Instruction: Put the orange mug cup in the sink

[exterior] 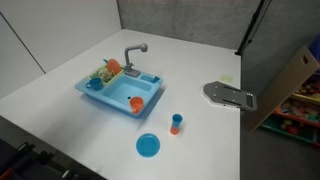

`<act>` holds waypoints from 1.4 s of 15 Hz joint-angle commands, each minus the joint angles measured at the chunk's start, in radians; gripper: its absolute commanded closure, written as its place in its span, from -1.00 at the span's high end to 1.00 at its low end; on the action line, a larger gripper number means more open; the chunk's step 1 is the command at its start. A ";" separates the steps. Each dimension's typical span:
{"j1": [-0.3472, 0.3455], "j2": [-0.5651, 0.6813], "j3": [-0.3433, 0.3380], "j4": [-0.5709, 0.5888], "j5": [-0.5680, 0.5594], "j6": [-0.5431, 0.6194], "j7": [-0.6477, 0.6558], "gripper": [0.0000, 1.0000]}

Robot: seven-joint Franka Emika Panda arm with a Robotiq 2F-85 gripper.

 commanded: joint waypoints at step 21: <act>-0.059 0.265 -0.055 0.154 -0.022 -0.089 0.027 1.00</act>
